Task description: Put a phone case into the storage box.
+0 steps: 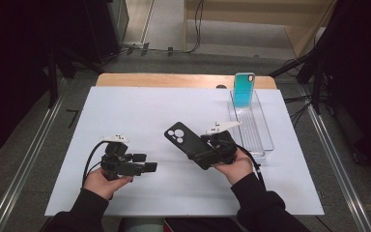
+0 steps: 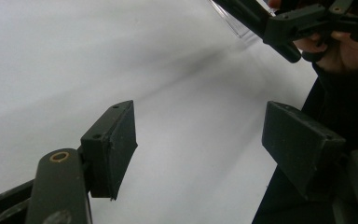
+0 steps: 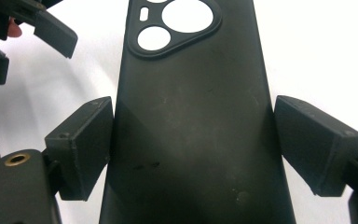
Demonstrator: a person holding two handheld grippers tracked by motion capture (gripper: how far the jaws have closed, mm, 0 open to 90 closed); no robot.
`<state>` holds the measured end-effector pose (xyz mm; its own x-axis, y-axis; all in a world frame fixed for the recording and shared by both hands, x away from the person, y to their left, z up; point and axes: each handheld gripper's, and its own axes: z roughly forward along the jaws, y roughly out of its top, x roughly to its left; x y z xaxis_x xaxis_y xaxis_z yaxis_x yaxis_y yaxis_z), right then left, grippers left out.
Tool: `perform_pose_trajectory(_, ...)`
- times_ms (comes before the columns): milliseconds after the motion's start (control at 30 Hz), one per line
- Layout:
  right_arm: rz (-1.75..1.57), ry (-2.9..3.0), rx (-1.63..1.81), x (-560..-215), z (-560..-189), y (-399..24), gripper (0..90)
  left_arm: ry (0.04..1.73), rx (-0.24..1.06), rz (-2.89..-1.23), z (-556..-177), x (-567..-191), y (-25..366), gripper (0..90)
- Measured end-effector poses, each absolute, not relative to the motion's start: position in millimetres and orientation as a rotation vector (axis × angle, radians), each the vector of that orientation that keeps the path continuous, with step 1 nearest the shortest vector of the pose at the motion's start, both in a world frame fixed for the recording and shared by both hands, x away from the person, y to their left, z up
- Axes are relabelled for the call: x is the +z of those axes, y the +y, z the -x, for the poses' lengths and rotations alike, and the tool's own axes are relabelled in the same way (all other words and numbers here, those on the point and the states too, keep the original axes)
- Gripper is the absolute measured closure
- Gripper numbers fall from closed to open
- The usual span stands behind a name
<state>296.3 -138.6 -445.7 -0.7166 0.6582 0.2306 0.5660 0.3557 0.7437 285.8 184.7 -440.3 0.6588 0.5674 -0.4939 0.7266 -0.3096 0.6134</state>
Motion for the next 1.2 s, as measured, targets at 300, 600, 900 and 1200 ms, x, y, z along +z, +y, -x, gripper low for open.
perform_pose_trajectory(300, -1.209, 2.475, 1.314, -451.9, -289.3, -138.0, 13.7, 1.043, -0.203, -1.994, -288.8, -431.0, 174.7, 26.4)
perform_pose_trajectory(600, -1.262, 2.440, 1.341, -455.4, -285.6, -128.1, 13.6, 1.120, -0.171, -1.969, -302.5, -428.3, 165.2, 26.4)
perform_pose_trajectory(900, -1.310, 2.367, 1.395, -459.1, -289.8, -117.9, 13.6, 1.156, -0.146, -1.946, -312.5, -418.6, 158.3, 26.4)
perform_pose_trajectory(1200, -1.384, 2.277, 1.446, -461.3, -292.7, -113.8, 13.6, 1.196, -0.118, -1.948, -322.8, -408.8, 143.8, 26.7)
